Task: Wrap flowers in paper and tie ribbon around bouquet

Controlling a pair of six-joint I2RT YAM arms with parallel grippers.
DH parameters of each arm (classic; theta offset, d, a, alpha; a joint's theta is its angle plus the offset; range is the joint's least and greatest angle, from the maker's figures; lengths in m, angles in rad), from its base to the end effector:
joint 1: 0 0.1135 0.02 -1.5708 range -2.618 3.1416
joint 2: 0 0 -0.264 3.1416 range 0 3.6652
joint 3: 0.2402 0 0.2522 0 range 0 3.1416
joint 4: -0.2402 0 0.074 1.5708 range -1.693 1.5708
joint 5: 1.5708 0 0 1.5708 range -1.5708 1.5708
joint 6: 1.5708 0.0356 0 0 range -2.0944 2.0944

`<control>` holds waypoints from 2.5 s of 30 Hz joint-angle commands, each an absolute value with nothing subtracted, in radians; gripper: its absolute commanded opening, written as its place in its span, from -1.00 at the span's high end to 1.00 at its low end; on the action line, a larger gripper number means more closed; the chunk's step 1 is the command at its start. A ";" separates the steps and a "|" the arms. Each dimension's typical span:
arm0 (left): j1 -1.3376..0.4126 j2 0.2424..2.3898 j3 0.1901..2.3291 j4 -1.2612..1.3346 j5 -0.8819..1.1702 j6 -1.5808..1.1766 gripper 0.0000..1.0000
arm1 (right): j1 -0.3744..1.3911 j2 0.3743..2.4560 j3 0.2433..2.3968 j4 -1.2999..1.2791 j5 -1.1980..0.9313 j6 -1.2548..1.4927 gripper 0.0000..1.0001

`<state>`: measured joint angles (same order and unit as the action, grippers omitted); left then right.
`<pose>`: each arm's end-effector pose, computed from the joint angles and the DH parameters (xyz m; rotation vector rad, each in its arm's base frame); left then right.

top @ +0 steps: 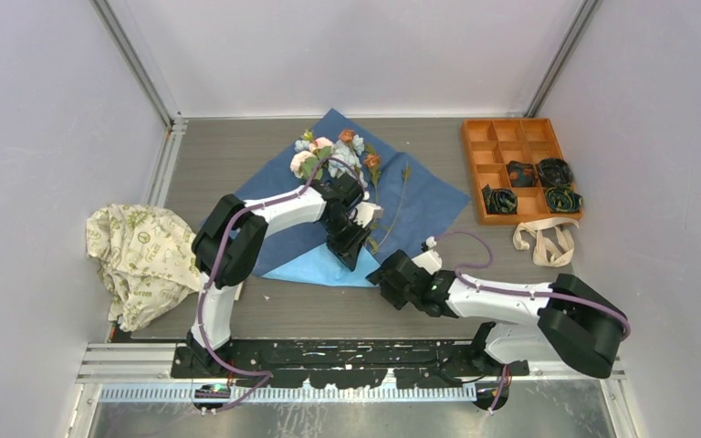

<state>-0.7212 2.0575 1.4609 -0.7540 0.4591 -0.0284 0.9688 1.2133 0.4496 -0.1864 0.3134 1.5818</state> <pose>0.2922 -0.2779 0.1555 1.0946 2.8035 -0.7760 0.1273 0.1659 0.1470 0.9058 2.4275 0.6749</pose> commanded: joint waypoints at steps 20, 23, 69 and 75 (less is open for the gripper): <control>-0.616 2.076 1.434 -0.703 0.442 -0.026 0.45 | 1.019 1.466 0.757 -0.387 0.707 1.092 0.98; -0.593 2.083 1.422 -0.691 0.448 -0.021 0.45 | 1.079 1.482 0.831 -0.448 0.800 0.982 0.98; -0.077 1.517 1.227 -0.479 0.672 -0.407 -0.99 | 1.339 2.138 1.360 -0.507 0.766 -0.264 0.98; -0.188 1.640 1.344 -0.499 0.529 -0.429 -0.99 | 1.340 2.138 1.369 -0.519 0.784 -0.280 0.98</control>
<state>-0.1715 1.6001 1.2728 -0.5671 0.6476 -0.3813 1.3338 2.1235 1.3495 -0.5224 0.8196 -0.2741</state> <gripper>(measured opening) 0.994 0.033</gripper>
